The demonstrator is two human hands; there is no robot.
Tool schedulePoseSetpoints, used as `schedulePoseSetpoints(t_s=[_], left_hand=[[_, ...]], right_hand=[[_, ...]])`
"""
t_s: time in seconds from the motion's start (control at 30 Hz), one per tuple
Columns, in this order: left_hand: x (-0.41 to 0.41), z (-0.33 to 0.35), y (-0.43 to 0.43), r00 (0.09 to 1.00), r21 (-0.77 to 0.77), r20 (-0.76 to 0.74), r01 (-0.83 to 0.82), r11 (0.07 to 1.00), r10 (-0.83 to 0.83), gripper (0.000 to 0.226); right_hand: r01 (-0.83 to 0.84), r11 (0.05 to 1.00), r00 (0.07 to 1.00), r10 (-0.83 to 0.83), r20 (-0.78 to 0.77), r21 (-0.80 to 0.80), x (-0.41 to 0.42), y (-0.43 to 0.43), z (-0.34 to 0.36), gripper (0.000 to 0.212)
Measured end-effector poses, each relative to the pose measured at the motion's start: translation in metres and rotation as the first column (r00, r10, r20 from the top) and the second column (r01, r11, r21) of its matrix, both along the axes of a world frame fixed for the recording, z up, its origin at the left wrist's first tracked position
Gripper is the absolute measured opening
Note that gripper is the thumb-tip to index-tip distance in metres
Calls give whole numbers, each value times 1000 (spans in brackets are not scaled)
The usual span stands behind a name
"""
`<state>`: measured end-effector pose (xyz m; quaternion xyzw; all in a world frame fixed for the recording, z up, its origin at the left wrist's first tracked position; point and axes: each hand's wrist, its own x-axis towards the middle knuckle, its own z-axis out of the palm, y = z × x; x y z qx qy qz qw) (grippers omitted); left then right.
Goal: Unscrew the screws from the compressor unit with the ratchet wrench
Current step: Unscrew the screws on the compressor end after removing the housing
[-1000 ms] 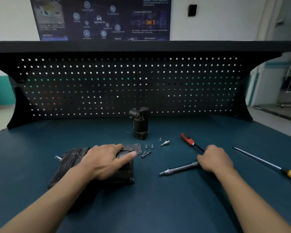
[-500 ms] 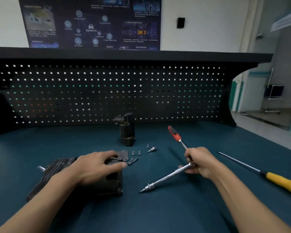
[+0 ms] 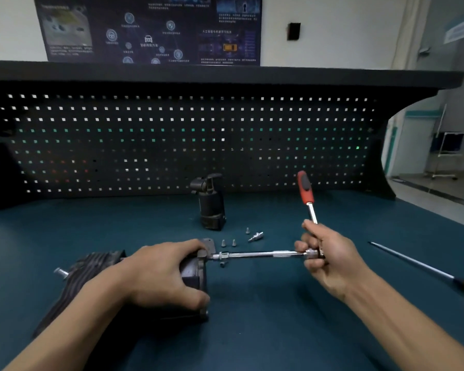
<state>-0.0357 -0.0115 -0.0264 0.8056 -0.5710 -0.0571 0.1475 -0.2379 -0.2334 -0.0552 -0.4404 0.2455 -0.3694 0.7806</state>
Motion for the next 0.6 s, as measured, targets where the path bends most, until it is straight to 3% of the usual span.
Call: schedulePoseSetpoints(t_s=[0.27,0.6], left_hand=[[2,-1,13,999,-32,37,38,999,-37,76],[-2,-5,16,997,-54,82,12,998,-8,83]], right_hand=[[-16,998,994,10,104,61,-10,-2,-1,21],[-42,996,995,35,88,74,-8,0,-4,19]])
